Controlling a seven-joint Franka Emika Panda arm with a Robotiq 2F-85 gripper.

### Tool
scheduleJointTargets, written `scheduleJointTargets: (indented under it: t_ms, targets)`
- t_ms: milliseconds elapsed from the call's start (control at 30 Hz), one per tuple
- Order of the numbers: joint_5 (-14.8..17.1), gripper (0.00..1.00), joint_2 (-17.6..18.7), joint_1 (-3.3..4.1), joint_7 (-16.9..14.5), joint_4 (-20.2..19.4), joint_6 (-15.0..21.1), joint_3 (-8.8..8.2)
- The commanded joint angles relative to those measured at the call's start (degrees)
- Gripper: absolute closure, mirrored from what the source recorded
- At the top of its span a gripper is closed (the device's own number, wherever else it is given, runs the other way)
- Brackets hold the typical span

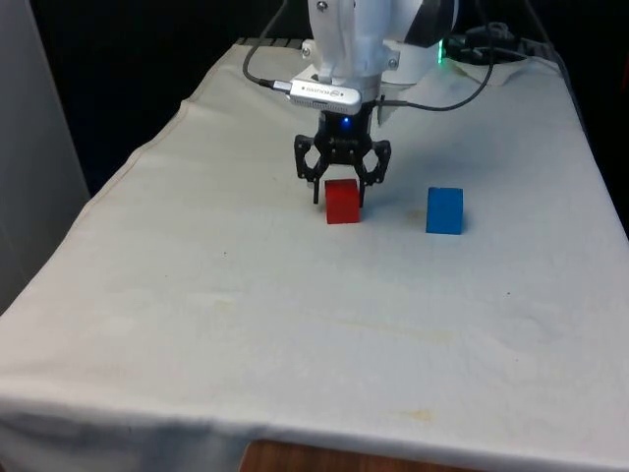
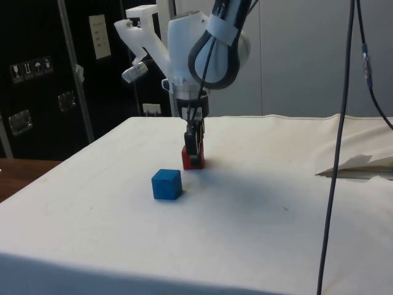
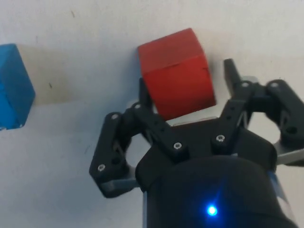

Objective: Stack the two cubes.

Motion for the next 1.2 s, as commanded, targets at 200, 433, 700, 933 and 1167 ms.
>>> scheduleJointTargets:
  t_ms: [200, 433, 700, 933, 1167]
  targets:
    - [0.5, 1.0, 0.3, -0.57, -0.7, 0.1, 0.6, 0.52]
    - [0.5, 1.0, 0.1, -0.4, -0.3, 0.1, 0.3, 0.34]
    - [0.0, 1.0, -1.6, 0.29, 2.0, 0.1, -1.0, -0.23]
    - [-0.2, 1.0, -3.3, 0.46, 3.4, 0.2, -2.2, -0.29]
    - [-0.3, 1.0, -4.9, 0.8, 4.9, 0.2, -3.4, -0.17]
